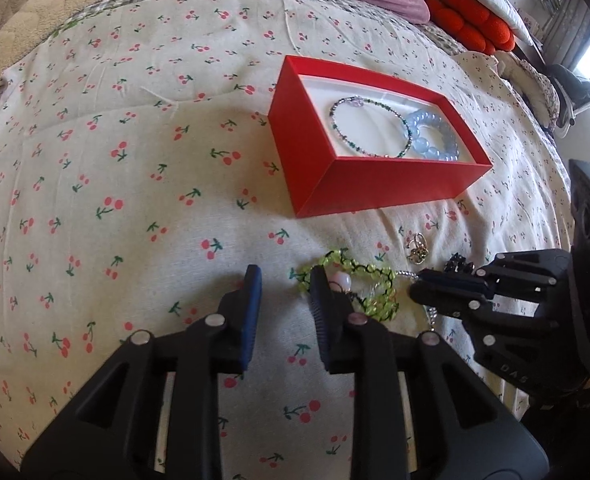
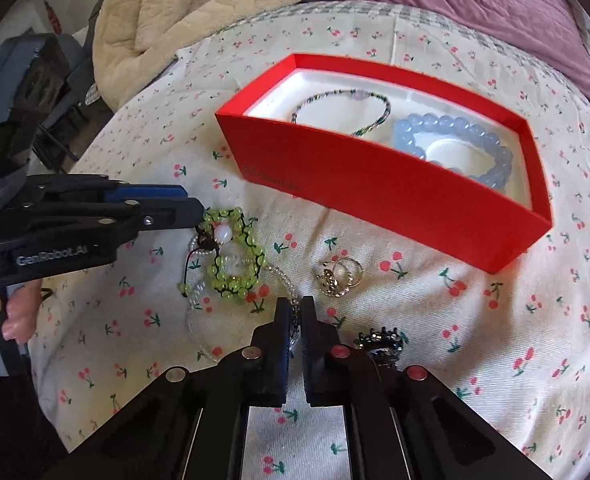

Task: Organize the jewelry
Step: 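Grasp the lime green beaded bracelet with left tool while right grasps clear beaded bracelet, then carry both held bracelets into the red box and lower them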

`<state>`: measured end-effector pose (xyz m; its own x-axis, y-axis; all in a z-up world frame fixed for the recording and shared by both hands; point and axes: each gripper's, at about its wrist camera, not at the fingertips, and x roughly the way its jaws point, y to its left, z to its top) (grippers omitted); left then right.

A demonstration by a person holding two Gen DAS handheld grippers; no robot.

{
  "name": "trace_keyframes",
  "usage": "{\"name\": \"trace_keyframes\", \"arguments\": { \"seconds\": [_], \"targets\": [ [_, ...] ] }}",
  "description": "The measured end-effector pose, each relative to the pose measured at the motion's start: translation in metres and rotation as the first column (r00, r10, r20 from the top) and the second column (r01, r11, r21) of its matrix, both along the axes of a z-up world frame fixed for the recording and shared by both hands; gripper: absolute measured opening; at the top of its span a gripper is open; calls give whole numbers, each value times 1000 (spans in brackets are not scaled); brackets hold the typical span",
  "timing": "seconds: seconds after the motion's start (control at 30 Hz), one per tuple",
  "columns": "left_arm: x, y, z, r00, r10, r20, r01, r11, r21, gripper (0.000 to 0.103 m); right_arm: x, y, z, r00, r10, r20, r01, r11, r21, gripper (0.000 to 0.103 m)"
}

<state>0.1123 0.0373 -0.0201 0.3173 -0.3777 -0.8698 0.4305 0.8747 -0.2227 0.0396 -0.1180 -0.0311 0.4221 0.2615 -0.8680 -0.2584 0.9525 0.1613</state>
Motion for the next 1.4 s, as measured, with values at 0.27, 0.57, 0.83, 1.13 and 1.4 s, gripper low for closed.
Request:
{"name": "trace_keyframes", "arguments": {
  "seconds": [0.27, 0.57, 0.83, 1.13, 1.4],
  "targets": [
    [-1, -17, 2, 998, -66, -5, 66, 998, -5, 27, -13, -12, 29, 997, -4, 82, 5, 1000, -18, 4],
    [-4, -35, 1, 993, -116, -2, 116, 993, 0, 35, -15, -33, 51, 991, -60, 123, 62, 998, -16, 4],
    [-11, -59, -6, 978, -207, 25, 205, 975, 82, 35, -16, -45, 56, 988, -88, 125, 89, 996, -9, 4],
    [-11, -58, -15, 972, -232, 42, 222, 961, 166, 26, -20, -56, 60, 987, -95, 127, 96, 995, 0, 4],
    [-13, -52, 6, 983, -179, 52, 172, 979, 113, 7, -20, -67, 75, 980, -116, 159, 112, 993, 32, 4]
  ]
}}
